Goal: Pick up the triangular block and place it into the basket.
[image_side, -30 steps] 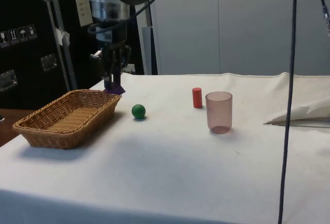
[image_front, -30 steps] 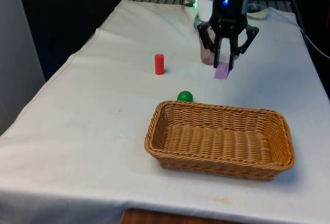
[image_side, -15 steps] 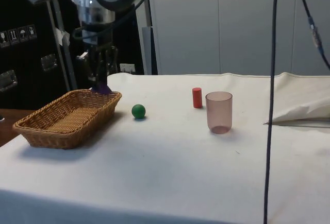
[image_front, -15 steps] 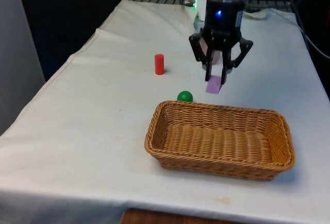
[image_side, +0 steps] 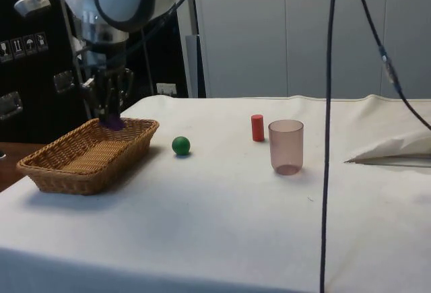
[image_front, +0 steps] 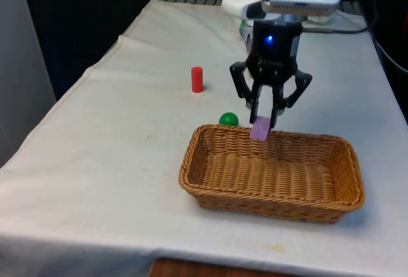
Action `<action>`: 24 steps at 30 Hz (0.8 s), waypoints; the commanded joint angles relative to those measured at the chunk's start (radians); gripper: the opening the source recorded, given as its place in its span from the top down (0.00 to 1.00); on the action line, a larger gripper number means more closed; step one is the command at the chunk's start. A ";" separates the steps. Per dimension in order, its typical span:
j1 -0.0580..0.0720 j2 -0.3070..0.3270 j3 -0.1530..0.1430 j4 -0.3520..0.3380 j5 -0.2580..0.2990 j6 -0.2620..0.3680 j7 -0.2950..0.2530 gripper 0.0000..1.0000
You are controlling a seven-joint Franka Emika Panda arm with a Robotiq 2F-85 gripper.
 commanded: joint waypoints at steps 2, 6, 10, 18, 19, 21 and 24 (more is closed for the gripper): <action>-0.008 0.037 0.005 0.048 0.006 -0.013 -0.009 0.67; -0.010 0.070 0.003 0.086 0.006 -0.008 -0.008 0.67; -0.012 0.132 0.001 0.144 0.007 0.008 -0.009 0.67; -0.019 0.212 0.005 0.206 0.015 0.028 -0.011 0.67; -0.019 0.217 0.006 0.207 0.017 0.031 -0.012 0.67; -0.021 0.224 0.010 0.208 0.025 0.036 -0.013 0.67; -0.022 0.231 0.012 0.208 0.039 0.042 -0.017 0.66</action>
